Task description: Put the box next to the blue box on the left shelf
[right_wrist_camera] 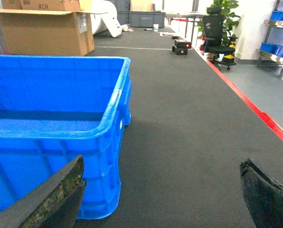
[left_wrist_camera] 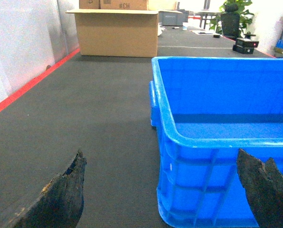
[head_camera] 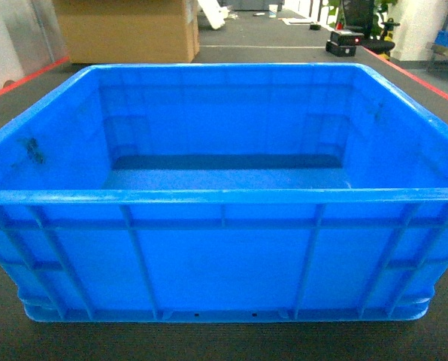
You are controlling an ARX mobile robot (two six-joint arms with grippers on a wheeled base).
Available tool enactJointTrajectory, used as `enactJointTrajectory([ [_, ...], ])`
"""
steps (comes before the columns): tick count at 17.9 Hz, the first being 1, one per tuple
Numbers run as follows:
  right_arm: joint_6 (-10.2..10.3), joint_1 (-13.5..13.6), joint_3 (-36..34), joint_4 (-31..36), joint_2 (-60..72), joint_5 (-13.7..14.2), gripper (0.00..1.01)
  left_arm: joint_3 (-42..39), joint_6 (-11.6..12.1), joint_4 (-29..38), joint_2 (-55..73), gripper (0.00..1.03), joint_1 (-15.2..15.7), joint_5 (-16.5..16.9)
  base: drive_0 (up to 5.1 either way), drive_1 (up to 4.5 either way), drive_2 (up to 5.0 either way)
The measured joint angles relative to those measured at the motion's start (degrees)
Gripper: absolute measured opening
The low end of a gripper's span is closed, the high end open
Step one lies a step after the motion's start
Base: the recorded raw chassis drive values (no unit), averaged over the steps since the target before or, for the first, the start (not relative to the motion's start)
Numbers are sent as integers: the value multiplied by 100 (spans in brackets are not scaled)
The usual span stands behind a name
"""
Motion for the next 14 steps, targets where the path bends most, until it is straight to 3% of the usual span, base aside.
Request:
enactJointTrajectory([
  [12, 0, 0, 0, 0, 0, 0, 98, 0, 0, 0, 0, 98, 0, 0, 0, 0, 0],
  [13, 0, 0, 0, 2, 0, 0, 98, 37, 0, -225, 50, 98, -136, -382, 0, 0, 0],
  [14, 31, 70, 136, -568, 131, 168, 98, 109, 0, -363, 380, 98, -605, -1300, 0, 0, 0],
])
